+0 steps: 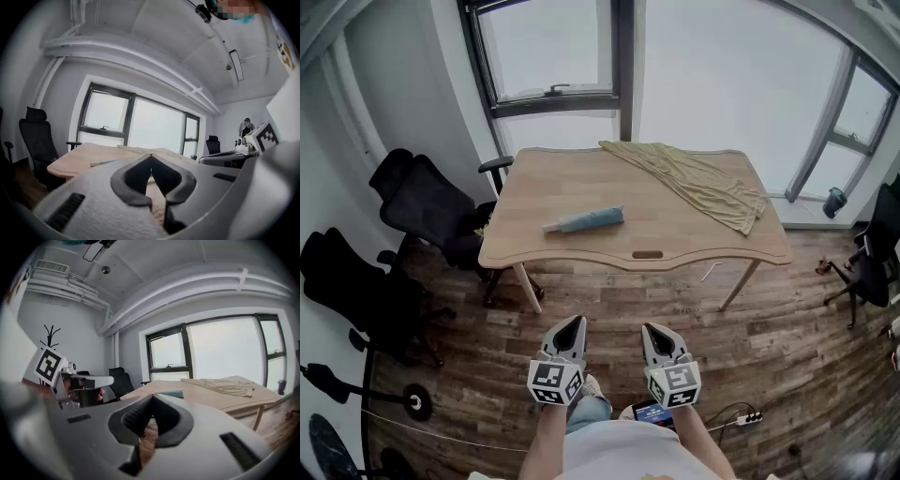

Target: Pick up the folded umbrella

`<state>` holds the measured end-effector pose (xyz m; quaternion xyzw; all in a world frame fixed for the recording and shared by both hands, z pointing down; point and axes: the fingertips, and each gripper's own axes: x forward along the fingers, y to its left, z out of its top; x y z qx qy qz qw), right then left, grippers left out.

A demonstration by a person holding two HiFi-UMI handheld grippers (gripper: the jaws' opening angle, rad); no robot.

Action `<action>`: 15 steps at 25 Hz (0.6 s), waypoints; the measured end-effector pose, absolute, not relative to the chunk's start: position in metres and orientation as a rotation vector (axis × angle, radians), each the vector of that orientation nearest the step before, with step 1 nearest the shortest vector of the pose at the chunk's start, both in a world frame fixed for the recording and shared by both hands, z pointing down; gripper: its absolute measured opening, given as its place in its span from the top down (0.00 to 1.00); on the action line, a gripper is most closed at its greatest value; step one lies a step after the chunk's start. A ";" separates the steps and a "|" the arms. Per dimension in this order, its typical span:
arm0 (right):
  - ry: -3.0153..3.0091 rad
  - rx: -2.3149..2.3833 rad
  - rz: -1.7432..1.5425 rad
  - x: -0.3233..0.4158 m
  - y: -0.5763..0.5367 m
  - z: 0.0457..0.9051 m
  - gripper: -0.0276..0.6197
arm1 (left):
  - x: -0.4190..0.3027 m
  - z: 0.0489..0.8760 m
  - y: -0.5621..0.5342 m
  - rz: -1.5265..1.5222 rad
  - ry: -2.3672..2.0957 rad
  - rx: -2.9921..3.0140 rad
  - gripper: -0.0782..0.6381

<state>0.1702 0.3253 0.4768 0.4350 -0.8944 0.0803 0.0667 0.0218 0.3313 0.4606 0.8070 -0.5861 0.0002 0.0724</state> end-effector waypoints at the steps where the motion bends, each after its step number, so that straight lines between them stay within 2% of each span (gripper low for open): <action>1: -2.699 1.309 0.243 0.171 0.323 0.476 0.94 | 0.023 0.459 0.331 -0.008 -1.757 2.436 0.86; 15: -2.732 1.293 0.239 0.181 0.321 0.469 0.94 | 0.026 0.446 0.321 -0.075 -1.749 2.446 0.86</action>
